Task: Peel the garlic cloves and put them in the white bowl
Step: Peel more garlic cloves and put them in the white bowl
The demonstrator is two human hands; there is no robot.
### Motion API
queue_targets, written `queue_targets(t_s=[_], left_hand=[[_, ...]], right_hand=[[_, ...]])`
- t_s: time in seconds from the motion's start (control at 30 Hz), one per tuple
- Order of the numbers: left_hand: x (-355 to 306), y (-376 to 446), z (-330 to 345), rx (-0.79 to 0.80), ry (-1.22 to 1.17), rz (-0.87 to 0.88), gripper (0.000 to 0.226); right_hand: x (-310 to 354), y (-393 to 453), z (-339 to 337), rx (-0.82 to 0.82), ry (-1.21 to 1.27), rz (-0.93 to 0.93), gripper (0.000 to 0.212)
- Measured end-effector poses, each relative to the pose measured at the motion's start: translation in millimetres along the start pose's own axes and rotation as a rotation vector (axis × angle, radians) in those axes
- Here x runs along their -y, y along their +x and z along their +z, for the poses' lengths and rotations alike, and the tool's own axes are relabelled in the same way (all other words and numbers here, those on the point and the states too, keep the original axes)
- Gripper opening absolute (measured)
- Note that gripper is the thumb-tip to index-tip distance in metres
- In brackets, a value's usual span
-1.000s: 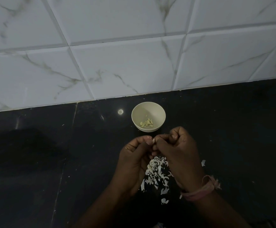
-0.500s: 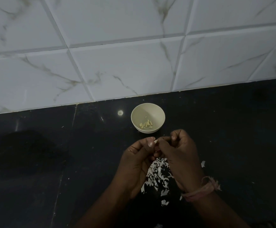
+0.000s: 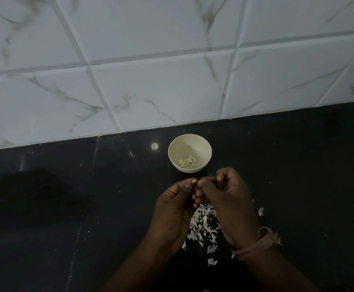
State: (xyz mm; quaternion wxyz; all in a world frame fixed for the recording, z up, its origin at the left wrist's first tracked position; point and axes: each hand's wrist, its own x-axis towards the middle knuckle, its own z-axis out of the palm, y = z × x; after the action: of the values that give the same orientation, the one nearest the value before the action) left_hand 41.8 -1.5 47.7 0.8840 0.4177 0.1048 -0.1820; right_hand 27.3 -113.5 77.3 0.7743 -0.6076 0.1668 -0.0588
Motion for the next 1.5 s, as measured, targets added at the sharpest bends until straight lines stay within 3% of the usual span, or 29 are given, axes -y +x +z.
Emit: queue_targets(t_s=[0.37,0.57,0.8,0.93,1.07,1.17,1.27,1.33,1.4,1.5], left_hand=[[9,21,-16,-0.040,-0.146,-0.150,0.015],[7,60,-15,-0.190,-0.166,-0.198,0.010],[2,107,0,-0.509,0.079,-0.175,0.013],[4,107,2,-0.584,0.131,-0.129,0.015],[14,85,-5,-0.617,0.273,-0.139,0.018],[26,49,-1,-0.519,0.332,-0.266,0.026],[24,24,15,-0.371,0.212,-0.437,0.040],[26,18,14,-0.319,0.193,-0.400,0.040],[29,14,16,-0.384,0.248,-0.311,0.029],[34,7,20,-0.447,0.235,-0.268,0.037]], right_hand=[[-8,6,-4,-0.123,0.131,0.109,0.023],[-21,15,-14,-0.222,0.059,0.127,0.019],[-32,23,-19,-0.245,-0.028,0.182,0.013],[-36,22,-23,-0.245,-0.060,0.165,0.012],[-52,20,-26,-0.243,-0.300,0.108,0.013],[-73,12,-20,-0.145,-0.549,-0.081,0.022],[-98,1,-19,-0.001,-0.840,-0.287,0.027],[-110,2,-25,0.023,-0.996,-0.328,0.031],[-102,6,-30,-0.030,-1.176,-0.302,0.035],[-81,1,-31,0.049,-1.018,-0.288,0.041]])
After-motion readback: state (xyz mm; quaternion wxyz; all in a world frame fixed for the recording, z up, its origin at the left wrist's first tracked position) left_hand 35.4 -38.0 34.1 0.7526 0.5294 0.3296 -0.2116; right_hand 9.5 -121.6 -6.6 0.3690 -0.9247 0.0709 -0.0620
